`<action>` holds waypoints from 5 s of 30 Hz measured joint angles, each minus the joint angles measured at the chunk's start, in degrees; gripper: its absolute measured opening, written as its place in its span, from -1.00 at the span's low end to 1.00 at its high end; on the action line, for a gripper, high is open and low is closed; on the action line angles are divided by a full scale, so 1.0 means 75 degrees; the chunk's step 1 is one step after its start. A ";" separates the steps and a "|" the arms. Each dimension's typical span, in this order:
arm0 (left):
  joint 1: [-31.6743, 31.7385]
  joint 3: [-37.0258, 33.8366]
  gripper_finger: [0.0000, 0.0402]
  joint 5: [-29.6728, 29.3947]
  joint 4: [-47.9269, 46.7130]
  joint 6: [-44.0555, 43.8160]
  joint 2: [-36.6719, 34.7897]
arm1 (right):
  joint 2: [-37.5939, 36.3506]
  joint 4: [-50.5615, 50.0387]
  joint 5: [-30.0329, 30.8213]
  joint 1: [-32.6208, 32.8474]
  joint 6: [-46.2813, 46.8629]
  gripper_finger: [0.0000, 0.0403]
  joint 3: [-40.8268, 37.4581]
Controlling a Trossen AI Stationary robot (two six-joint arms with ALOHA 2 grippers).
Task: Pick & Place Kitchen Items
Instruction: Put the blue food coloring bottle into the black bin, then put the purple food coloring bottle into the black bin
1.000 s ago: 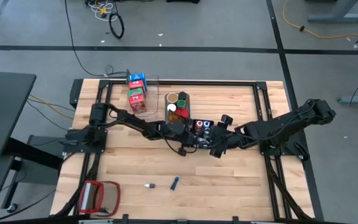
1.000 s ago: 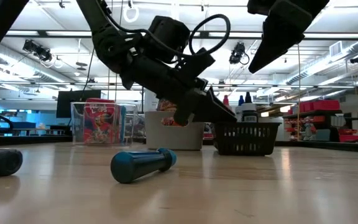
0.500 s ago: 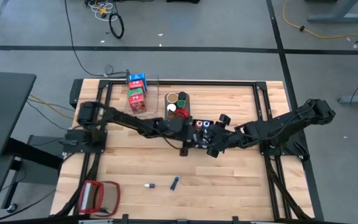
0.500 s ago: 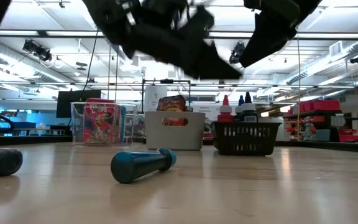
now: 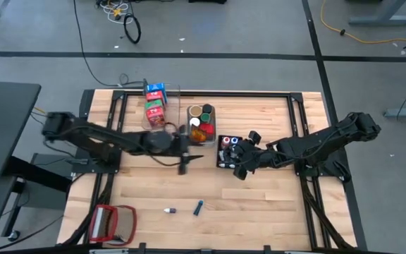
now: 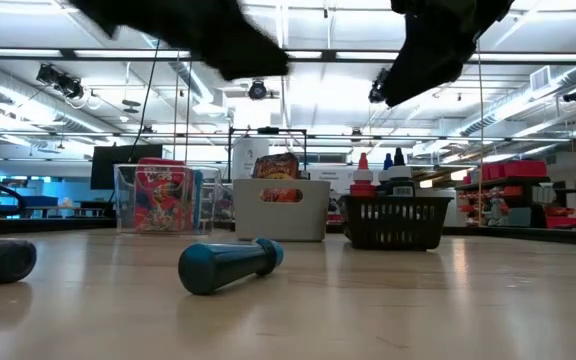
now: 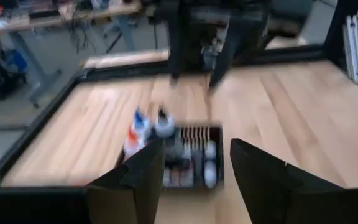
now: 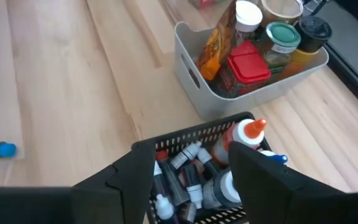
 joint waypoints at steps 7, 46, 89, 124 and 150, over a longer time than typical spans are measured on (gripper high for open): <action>-0.0421 -0.2056 -0.06 -0.0108 0.0695 -0.0127 -0.1726 | 0.0048 0.0821 0.0018 0.0000 -0.0344 0.07 -0.0003; -0.0570 -0.3094 -0.07 0.0745 0.1053 -0.0430 -0.2272 | 0.4441 0.7588 -0.6268 0.0038 -0.4796 0.07 0.0207; -0.0572 -0.3094 -0.07 0.0810 0.1038 -0.0923 -0.2272 | 0.5796 0.3549 -0.5889 0.0238 -0.5526 -0.56 0.2262; -0.0570 -0.3094 -0.07 0.0807 0.1041 -0.0920 -0.2272 | 0.2328 -0.1347 -0.0442 0.0008 -0.0448 -0.44 0.0446; -0.0733 -0.3094 -0.07 0.1795 0.1035 -0.2617 -0.2272 | 0.2328 0.6187 -0.0879 0.0079 -0.3645 -0.11 0.0452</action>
